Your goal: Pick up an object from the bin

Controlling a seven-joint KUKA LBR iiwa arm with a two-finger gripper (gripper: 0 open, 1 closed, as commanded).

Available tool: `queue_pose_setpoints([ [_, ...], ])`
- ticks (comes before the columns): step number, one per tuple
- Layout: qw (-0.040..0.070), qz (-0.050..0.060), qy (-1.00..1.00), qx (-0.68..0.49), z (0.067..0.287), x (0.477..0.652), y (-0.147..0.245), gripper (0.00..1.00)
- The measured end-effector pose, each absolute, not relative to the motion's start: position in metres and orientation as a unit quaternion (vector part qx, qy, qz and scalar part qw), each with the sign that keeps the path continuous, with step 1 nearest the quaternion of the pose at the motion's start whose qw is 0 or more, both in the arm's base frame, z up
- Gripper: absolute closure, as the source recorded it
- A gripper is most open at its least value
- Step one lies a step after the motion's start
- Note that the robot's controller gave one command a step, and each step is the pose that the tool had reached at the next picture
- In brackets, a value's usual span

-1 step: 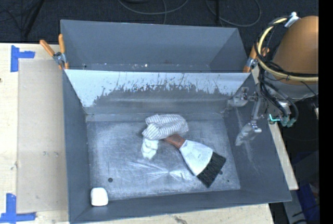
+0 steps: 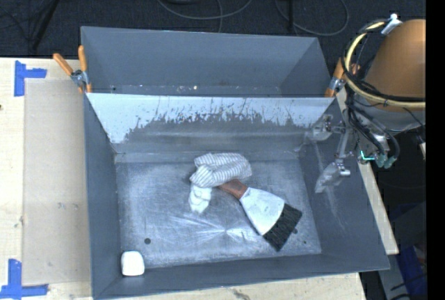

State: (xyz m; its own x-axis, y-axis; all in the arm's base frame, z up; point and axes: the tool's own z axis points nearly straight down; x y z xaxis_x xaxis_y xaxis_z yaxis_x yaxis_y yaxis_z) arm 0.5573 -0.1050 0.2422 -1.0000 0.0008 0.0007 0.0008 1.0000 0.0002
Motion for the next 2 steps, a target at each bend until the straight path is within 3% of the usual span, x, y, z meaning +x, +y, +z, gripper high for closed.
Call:
queue_pose_setpoints([
  [1,-0.005,0.001,-1.0,-0.007,0.21,0.55,-0.104,0.0],
  [2,-0.002,0.0,-1.0,-0.018,0.156,0.555,-0.094,0.0],
])
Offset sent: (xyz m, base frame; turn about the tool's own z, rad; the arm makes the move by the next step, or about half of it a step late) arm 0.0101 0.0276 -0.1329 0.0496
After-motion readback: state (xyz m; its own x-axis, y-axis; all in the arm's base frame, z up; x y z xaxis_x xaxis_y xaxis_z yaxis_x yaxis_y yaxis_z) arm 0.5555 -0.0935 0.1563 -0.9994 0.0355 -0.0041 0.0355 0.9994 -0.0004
